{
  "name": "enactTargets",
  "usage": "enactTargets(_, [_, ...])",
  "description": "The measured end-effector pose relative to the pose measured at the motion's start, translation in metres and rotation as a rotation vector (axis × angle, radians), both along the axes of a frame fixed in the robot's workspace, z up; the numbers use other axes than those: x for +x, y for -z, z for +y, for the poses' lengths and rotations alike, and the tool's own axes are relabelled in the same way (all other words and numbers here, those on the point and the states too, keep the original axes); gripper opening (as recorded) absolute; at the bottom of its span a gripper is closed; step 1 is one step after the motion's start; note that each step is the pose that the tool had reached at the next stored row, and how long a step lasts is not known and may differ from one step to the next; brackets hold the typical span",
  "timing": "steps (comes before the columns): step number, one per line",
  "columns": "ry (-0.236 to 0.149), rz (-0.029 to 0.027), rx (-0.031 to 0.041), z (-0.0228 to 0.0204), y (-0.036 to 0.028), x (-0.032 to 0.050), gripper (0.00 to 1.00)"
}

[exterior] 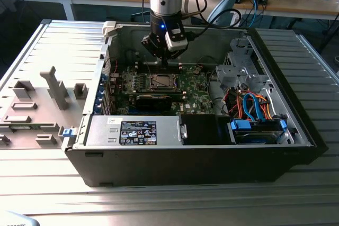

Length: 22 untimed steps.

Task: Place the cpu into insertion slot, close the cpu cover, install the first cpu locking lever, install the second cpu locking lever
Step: 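Install the first cpu locking lever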

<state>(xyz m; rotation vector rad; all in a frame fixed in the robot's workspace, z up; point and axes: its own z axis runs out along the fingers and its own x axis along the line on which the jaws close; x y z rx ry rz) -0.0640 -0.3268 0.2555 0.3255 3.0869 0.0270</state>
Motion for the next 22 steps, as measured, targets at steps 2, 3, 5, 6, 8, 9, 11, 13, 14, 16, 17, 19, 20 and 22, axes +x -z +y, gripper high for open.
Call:
enactTargets(2, [-0.001,0.0001,0.0000,0.0000,0.0000,0.0000,0.11])
enactTargets(3, [-0.003,0.0000,0.0000,0.0000,0.0000,0.0000,0.11])
enactTargets(5, [-0.005,0.0000,0.0000,0.0000,0.0000,0.0000,0.11])
enactTargets(6, [-0.006,0.0000,0.0000,0.0000,0.0000,0.0000,0.11])
enactTargets(8, [-0.008,0.0000,0.0000,0.0000,0.0000,0.0000,0.11])
enactTargets(9, [-0.009,0.0000,0.0000,0.0000,0.0000,0.0000,0.11])
enactTargets(11, [-0.011,0.0000,0.0000,0.0000,0.0000,0.0000,0.11])
enactTargets(13, [-0.014,0.0000,0.0000,0.0000,0.0000,0.0000,0.11])
enactTargets(14, [-0.016,0.0000,0.0001,0.0000,0.0000,0.0000,0.11])
enactTargets(16, [-0.017,0.0000,0.0001,0.0000,0.0000,0.0000,0.11])
enactTargets(17, [-0.018,0.0000,0.0000,0.0000,0.0000,0.0000,0.11])
enactTargets(19, [-0.021,0.0001,0.0000,0.0000,0.0000,0.0000,0.11])
enactTargets(20, [-0.022,0.0000,0.0000,0.0000,0.0000,0.0000,0.11])
enactTargets(22, [-0.025,0.0000,0.0001,0.0000,0.0000,0.0000,0.11])
